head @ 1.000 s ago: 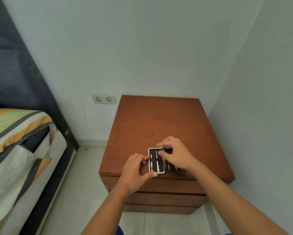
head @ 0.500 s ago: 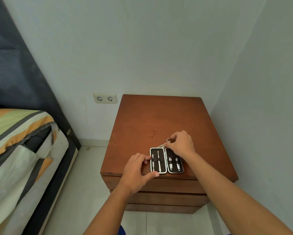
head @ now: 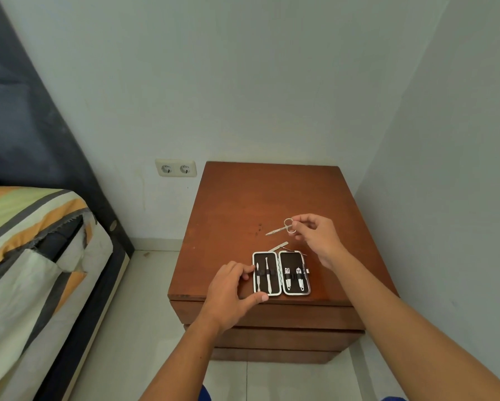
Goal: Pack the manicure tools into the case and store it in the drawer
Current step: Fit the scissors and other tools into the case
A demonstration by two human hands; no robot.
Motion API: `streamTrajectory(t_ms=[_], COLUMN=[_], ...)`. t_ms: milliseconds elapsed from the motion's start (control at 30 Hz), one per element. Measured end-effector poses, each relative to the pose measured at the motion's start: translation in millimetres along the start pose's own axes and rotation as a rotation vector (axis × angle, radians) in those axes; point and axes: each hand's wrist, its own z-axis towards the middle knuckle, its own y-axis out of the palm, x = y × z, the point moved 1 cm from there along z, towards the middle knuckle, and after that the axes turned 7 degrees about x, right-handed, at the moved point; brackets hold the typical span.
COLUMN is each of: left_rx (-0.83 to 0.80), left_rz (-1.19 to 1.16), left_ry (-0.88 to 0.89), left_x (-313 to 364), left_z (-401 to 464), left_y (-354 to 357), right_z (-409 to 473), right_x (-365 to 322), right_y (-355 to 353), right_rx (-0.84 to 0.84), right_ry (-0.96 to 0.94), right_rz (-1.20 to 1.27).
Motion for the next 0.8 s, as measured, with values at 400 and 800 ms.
streamTrajectory(t_ms=[400,800], left_rx=[0.004,0.008], left_rz=[0.019,0.029], left_ry=[0.012,0.014], left_x=[3.8,4.0], left_z=[0.2,0.5], left_y=[-2.3,-2.6], right_z=[-6.5,-11.7], right_x=[1.0,13.8], right_y=[-19.6,-10.5], right_rx=[-0.136,-0.214], right_ry=[-0.233,-0.335], right_rz=[-0.443,-0.603])
